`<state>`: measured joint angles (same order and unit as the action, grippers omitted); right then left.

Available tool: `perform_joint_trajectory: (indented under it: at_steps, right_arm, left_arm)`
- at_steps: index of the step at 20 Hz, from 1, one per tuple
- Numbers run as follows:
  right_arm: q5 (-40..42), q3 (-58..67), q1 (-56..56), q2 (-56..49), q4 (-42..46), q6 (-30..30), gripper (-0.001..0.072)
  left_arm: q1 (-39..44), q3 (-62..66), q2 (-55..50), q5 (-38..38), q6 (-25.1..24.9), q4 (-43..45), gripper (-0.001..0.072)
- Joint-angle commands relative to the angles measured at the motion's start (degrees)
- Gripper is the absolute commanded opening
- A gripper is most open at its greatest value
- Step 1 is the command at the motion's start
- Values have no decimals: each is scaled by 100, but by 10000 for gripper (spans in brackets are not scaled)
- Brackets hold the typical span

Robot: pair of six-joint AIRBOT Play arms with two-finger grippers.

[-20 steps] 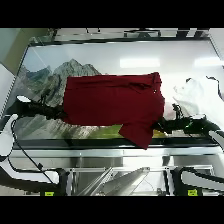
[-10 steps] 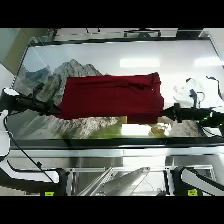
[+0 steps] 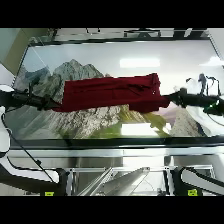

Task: Fold the shirts.

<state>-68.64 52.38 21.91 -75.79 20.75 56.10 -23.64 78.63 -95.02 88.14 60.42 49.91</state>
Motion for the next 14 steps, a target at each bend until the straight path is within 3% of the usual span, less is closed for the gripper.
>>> perform_joint_trajectory:
  at_steps: [1, 7, 13, 14]
  right_arm:
    - [492, 1137, -393, -789, -72, 94, 18]
    - [1311, 2758, -949, -2594, -70, -48, 19]
    - [1958, 3158, -1093, -3729, -153, -415, 36]
    - [1996, 3158, -1091, -3805, -155, -505, 143]
  left_arm:
    - [243, 994, -560, 17, 151, -55, 23]
    - [713, 2999, -2039, -562, 219, -55, 23]
    - [911, 3969, -3150, -1440, 221, -52, 24]
    - [909, 3779, -3156, -1707, 221, -44, 35]
